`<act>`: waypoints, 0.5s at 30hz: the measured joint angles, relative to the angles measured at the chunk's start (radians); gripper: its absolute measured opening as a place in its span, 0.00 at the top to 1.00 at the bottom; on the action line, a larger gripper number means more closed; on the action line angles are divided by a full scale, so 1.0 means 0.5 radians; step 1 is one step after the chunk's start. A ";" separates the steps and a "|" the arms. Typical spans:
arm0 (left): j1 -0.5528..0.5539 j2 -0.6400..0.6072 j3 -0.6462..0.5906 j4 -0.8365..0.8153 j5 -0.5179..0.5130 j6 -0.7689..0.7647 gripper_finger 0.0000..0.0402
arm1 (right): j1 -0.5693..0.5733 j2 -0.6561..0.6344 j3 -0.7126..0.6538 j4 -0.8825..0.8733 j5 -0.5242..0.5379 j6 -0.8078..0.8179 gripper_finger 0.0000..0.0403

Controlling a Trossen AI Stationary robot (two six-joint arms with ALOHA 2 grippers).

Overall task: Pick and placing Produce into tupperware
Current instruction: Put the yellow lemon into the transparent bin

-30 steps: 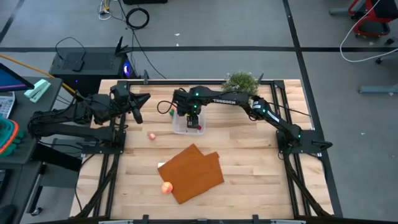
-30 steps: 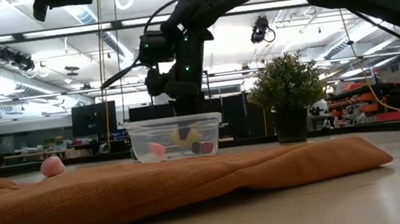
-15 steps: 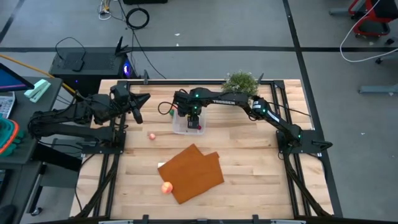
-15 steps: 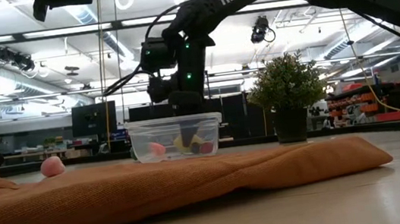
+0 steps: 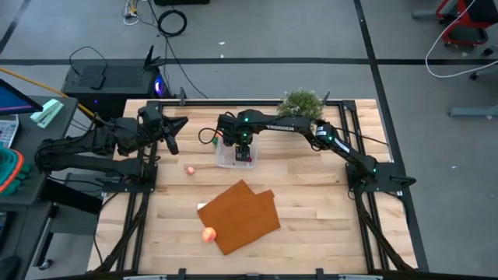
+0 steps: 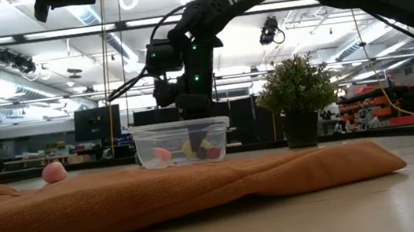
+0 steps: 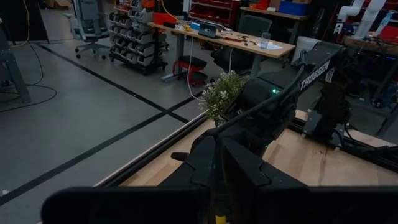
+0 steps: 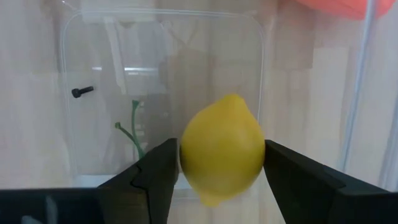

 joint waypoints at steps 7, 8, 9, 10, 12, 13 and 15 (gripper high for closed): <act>0.000 0.000 0.000 0.001 -0.001 0.000 0.90 | 0.018 0.000 0.000 0.001 0.056 -0.001 0.46; 0.000 0.000 0.000 0.001 0.000 0.000 0.91 | 0.022 0.000 0.000 0.001 0.076 -0.004 0.46; 0.000 0.000 0.000 0.001 0.000 0.001 0.91 | 0.024 0.000 0.000 0.000 0.098 -0.006 0.45; 0.000 0.000 0.000 0.001 0.000 0.000 0.91 | 0.024 0.000 0.001 -0.001 0.103 -0.007 0.45; 0.000 0.000 0.000 0.001 0.000 0.000 0.91 | 0.024 0.000 0.020 -0.021 0.105 -0.008 0.43; 0.000 0.000 0.000 0.001 0.000 0.000 0.91 | 0.024 0.000 0.031 -0.024 0.104 -0.007 0.43; 0.000 0.000 0.000 0.001 -0.001 0.000 0.91 | 0.024 0.000 0.062 -0.030 0.106 -0.008 0.41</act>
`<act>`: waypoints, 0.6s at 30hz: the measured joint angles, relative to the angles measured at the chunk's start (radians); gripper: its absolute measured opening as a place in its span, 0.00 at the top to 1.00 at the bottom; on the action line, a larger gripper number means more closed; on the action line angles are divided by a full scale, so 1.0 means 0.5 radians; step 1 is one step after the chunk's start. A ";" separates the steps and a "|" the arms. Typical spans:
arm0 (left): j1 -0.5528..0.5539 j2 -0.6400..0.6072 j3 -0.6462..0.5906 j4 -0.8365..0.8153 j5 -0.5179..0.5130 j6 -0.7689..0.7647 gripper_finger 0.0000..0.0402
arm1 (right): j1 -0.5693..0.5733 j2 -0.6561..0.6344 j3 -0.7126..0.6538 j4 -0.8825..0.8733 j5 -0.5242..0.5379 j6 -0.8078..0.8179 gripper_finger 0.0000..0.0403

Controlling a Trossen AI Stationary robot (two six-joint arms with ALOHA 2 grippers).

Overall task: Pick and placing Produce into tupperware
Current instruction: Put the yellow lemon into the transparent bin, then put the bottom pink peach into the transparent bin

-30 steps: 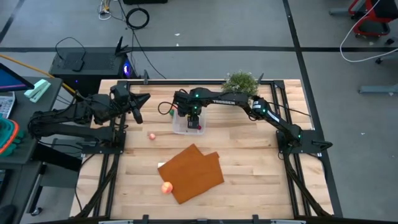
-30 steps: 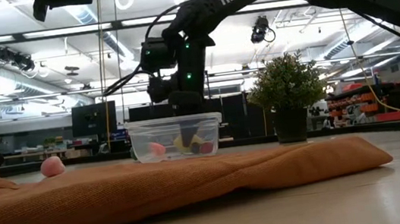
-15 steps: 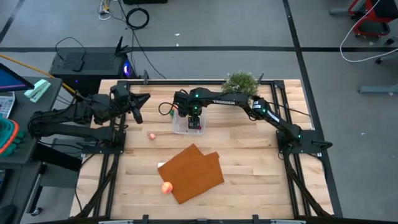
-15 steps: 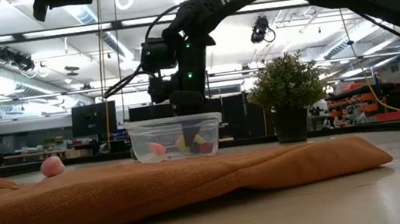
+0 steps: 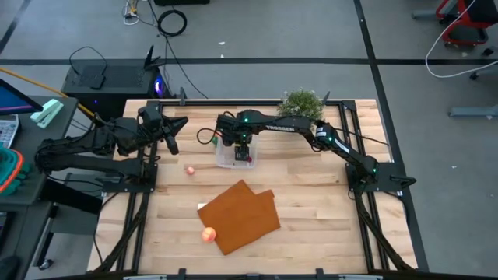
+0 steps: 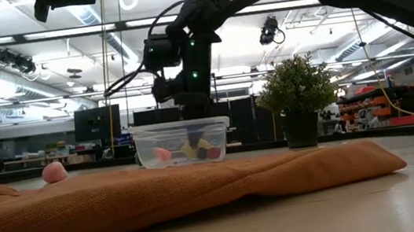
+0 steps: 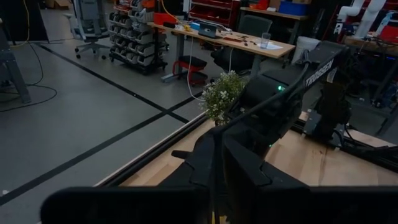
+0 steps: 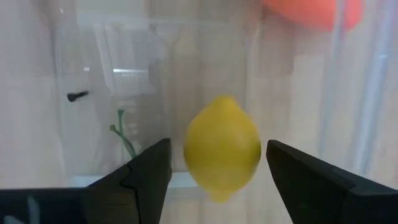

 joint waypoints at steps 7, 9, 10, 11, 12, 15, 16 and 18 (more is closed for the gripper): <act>0.000 0.000 0.000 0.000 0.001 0.000 0.90 | 0.003 -0.002 0.198 -0.171 0.000 -0.001 0.37; 0.000 0.000 0.000 0.000 0.000 0.000 0.91 | 0.011 -0.012 0.238 -0.216 0.005 0.000 0.36; 0.000 0.000 0.000 0.000 0.000 0.000 0.91 | 0.016 -0.046 0.224 -0.231 0.008 0.000 0.36; 0.000 0.000 0.000 0.000 0.000 0.000 0.91 | 0.027 -0.073 0.216 -0.265 0.008 0.002 0.36; 0.001 0.000 0.000 0.000 0.000 0.000 0.92 | 0.038 -0.108 0.216 -0.270 0.009 0.008 0.36; 0.001 0.000 0.000 0.001 -0.001 0.000 0.92 | 0.072 -0.228 0.217 -0.306 0.006 0.061 0.37; 0.002 0.000 0.000 0.001 0.000 0.000 0.92 | 0.085 -0.265 0.217 -0.318 0.005 0.087 0.37; 0.002 0.000 0.000 0.002 0.000 0.000 0.91 | 0.108 -0.339 0.219 -0.325 0.004 0.128 0.38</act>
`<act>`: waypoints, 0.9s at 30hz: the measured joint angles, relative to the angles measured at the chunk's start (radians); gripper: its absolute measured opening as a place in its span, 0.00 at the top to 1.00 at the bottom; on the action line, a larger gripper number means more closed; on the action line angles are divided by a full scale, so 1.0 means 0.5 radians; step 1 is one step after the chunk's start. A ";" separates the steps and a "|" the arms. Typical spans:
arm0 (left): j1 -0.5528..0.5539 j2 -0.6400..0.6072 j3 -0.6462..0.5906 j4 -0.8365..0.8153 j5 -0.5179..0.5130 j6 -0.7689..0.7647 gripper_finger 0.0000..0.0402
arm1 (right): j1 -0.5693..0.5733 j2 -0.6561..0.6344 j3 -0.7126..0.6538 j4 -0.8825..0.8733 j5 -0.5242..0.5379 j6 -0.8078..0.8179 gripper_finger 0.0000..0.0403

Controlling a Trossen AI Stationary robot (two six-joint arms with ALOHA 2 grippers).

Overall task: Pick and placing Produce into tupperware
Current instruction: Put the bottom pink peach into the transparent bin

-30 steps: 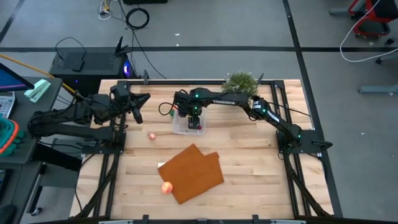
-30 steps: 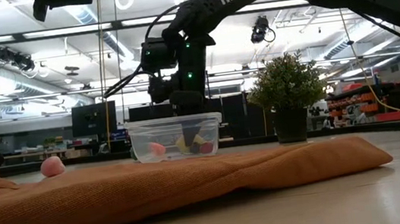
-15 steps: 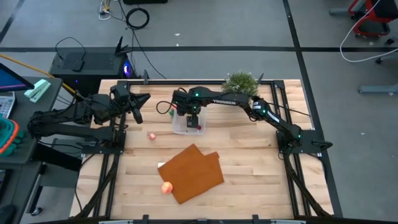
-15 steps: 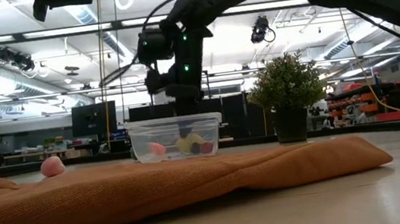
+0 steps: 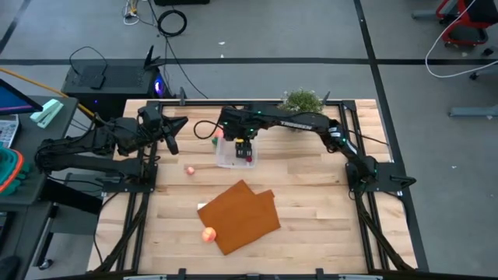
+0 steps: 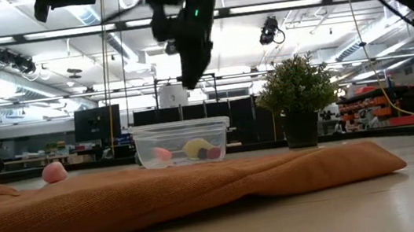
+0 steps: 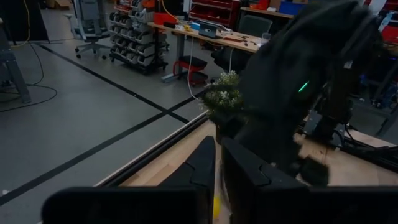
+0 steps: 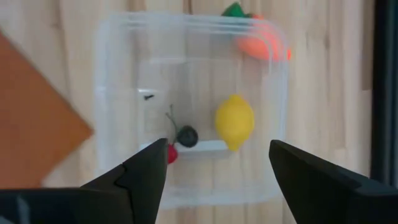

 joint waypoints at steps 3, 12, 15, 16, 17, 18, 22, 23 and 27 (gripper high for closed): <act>0.000 0.000 0.000 0.000 0.000 0.000 0.90 | 0.025 -0.107 0.000 -0.038 0.000 0.048 0.39; 0.000 0.000 0.000 0.001 0.000 -0.001 0.91 | 0.054 -0.327 -0.002 -0.469 -0.005 0.259 0.51; 0.000 0.000 0.000 0.001 0.000 -0.002 0.91 | 0.094 -0.401 -0.002 -0.537 -0.017 0.317 0.56; 0.000 0.000 0.000 0.001 0.000 -0.002 0.90 | 0.109 -0.425 -0.005 -0.534 -0.018 0.345 0.57; 0.000 0.000 0.000 0.001 0.000 -0.004 0.90 | 0.122 -0.457 -0.021 -0.535 -0.021 0.370 0.58; 0.000 0.000 0.000 0.001 0.000 -0.008 0.90 | 0.134 -0.492 -0.042 -0.538 -0.021 0.388 0.60; 0.000 0.000 0.000 0.001 0.000 -0.022 0.91 | 0.169 -0.675 -0.242 -0.539 -0.024 0.485 0.62; 0.000 0.000 0.000 0.001 0.000 -0.021 0.91 | 0.176 -0.726 -0.322 -0.541 -0.032 0.513 0.62; 0.000 0.000 0.000 0.001 0.000 -0.022 0.92 | 0.227 -0.992 -0.757 -0.520 -0.061 0.641 0.62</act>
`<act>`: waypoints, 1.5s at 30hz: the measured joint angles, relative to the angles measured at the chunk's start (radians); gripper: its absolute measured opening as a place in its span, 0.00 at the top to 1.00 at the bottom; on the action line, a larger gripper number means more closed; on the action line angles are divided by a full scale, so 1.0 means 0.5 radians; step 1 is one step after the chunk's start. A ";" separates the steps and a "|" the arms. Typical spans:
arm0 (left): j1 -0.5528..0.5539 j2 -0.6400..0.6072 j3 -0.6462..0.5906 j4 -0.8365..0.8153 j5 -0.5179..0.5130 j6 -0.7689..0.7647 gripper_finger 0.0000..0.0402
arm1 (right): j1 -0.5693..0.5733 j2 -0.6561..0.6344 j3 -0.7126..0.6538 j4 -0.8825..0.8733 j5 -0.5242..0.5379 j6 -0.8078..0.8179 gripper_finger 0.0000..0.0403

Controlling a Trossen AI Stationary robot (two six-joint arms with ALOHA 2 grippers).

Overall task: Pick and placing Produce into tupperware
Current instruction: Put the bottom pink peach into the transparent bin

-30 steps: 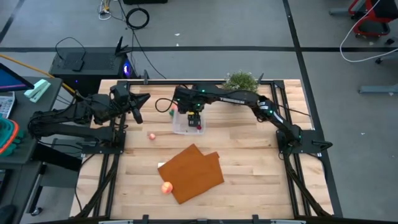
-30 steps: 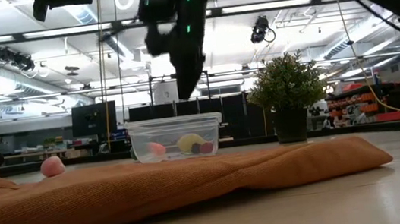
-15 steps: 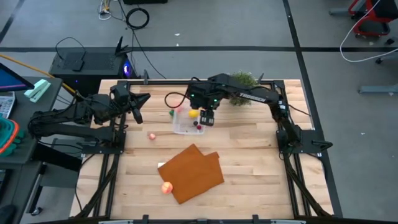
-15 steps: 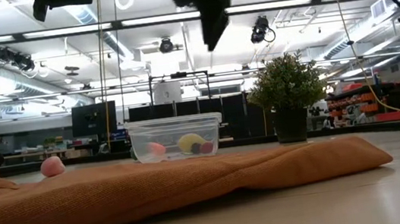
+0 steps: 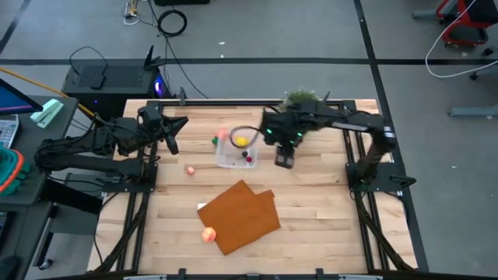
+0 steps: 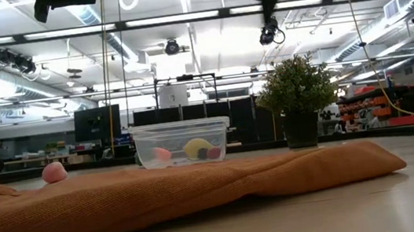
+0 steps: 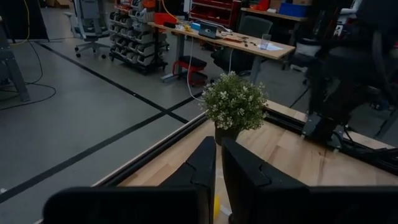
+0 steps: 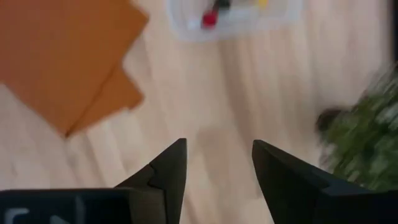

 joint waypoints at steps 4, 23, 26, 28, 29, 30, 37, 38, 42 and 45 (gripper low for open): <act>0.000 0.000 0.000 0.000 0.000 0.000 0.91 | 0.118 -0.300 -0.495 0.241 -0.075 0.224 0.62; -0.003 0.022 0.000 -0.224 0.742 -0.050 0.92 | 0.929 -0.731 -1.775 1.299 -0.021 1.368 0.62; -0.011 0.059 0.001 -0.229 1.019 -0.121 0.93 | 0.968 -0.702 -1.810 1.377 0.006 1.384 0.62; -0.027 0.102 0.001 -0.230 1.181 -0.247 0.93 | 0.976 -0.694 -1.826 1.399 0.027 1.382 0.62; -0.039 0.134 0.001 -0.229 1.263 -0.300 0.93 | 0.975 -0.692 -1.829 1.401 0.042 1.382 0.62; -0.061 0.170 0.001 -0.228 1.343 -0.337 0.93 | 0.975 -0.692 -1.829 1.401 0.058 1.381 0.62; -0.377 0.533 0.079 -0.250 1.335 -0.329 0.94 | 0.973 -0.698 -1.829 1.400 0.155 1.353 0.62; -0.413 0.596 0.125 -0.252 1.311 -0.310 0.94 | 0.973 -0.698 -1.829 1.400 0.155 1.351 0.62; -0.548 0.862 0.405 -0.380 1.189 -0.167 0.93 | 0.973 -0.698 -1.829 1.380 0.161 1.342 0.62; -0.630 1.064 0.651 -0.639 1.133 -0.051 0.92 | 0.973 -0.698 -1.829 1.375 0.162 1.281 0.62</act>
